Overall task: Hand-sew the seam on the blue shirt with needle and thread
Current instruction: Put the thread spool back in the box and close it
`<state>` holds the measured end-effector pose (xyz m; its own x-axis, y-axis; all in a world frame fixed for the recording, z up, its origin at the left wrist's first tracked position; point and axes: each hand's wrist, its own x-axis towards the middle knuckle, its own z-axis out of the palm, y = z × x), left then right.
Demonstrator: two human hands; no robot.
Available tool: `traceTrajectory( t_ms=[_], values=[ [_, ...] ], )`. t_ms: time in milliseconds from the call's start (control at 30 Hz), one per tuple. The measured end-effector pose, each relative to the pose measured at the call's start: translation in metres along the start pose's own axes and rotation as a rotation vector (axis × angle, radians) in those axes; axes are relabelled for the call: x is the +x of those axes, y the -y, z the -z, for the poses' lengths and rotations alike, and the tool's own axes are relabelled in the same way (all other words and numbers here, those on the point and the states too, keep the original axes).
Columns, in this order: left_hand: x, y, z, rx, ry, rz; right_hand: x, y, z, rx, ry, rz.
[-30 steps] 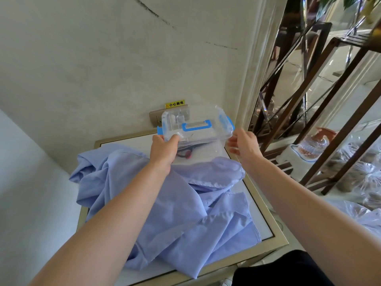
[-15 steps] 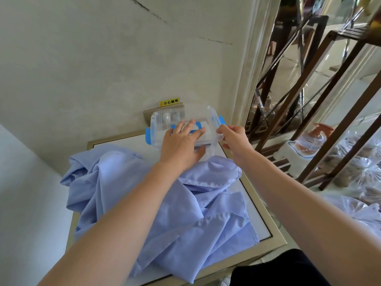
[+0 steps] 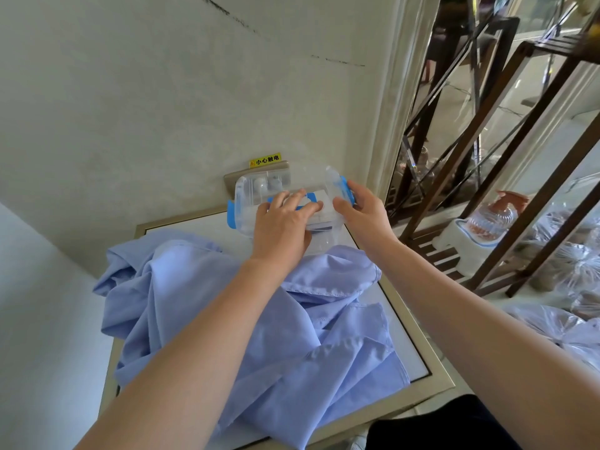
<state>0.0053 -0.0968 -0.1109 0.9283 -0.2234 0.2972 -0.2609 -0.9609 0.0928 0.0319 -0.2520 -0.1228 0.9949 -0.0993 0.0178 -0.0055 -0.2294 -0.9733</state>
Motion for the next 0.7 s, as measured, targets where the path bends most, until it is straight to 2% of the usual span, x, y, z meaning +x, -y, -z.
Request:
traceTrajectory(
  t_ms=[200, 267, 367, 433, 467, 533, 600, 633, 700],
  values=[
    [0.001, -0.001, -0.002, 0.013, 0.017, 0.008, 0.005, 0.004, 0.001, -0.136, -0.057, 0.040],
    [0.000, 0.000, -0.002, 0.009, -0.007, 0.002, 0.006, 0.006, 0.001, -0.270, -0.047, 0.088],
    [0.002, 0.002, 0.000, 0.008, 0.074, -0.013, -0.002, 0.012, -0.006, -0.496, -0.110, 0.400],
    [0.005, 0.006, 0.007, -0.132, 0.152, 0.005, -0.006, 0.020, -0.014, -0.535, -0.014, 0.520],
    [0.006, 0.010, 0.012, -0.283, 0.149, 0.047, -0.008, 0.022, -0.019, -0.572, 0.064, 0.511],
    [0.006, 0.024, 0.019, -0.514, 0.005, 0.165, -0.011, 0.017, -0.022, -0.742, 0.178, 0.474],
    [0.001, 0.040, 0.022, -0.447, -0.215, 0.326, -0.011, 0.011, -0.020, -0.873, 0.199, 0.533],
    [-0.001, 0.048, 0.021, -0.389, -0.264, 0.427, -0.011, 0.010, -0.019, -0.885, 0.195, 0.554],
    [-0.005, 0.061, 0.016, -0.452, -0.147, 0.699, -0.011, 0.012, -0.019, -0.875, 0.189, 0.557]
  ],
)
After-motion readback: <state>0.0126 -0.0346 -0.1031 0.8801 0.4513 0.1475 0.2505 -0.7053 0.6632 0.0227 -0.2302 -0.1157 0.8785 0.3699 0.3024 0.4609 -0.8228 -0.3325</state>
